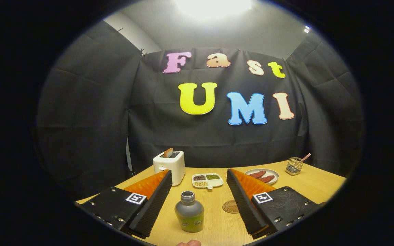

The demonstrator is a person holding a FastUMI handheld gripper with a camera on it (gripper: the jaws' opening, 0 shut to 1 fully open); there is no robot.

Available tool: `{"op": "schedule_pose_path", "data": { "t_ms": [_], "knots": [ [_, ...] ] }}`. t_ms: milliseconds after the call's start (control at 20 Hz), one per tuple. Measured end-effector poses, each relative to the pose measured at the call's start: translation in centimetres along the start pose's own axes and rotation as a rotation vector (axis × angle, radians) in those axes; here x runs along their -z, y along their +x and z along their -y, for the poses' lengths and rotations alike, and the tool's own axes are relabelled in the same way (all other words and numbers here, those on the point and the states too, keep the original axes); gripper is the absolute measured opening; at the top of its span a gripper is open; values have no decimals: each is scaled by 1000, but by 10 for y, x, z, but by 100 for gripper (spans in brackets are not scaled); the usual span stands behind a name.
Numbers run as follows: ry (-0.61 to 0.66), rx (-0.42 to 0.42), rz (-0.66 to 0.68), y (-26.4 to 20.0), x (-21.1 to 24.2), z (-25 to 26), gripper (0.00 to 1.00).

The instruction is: Take the bottle from table, then pour the juice into the cup, finally place the bottle on the coaster

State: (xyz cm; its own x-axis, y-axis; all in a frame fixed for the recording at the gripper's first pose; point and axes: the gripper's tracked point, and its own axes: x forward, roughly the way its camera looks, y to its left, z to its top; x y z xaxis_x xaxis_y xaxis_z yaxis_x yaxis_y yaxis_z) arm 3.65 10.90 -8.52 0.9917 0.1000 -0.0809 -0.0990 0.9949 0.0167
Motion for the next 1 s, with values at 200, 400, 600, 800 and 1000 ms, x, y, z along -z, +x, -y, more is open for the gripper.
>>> {"op": "schedule_pose_path", "data": {
  "t_ms": [200,400,600,800,1000],
  "knots": [
    [11,3,-34,8,21,-6,98],
    [14,4,-80,14,44,-12,98],
    [18,14,-126,20,66,-17,98],
    [22,27,-173,25,87,-18,98],
    [32,38,-213,29,106,-19,98]
  ]
}}
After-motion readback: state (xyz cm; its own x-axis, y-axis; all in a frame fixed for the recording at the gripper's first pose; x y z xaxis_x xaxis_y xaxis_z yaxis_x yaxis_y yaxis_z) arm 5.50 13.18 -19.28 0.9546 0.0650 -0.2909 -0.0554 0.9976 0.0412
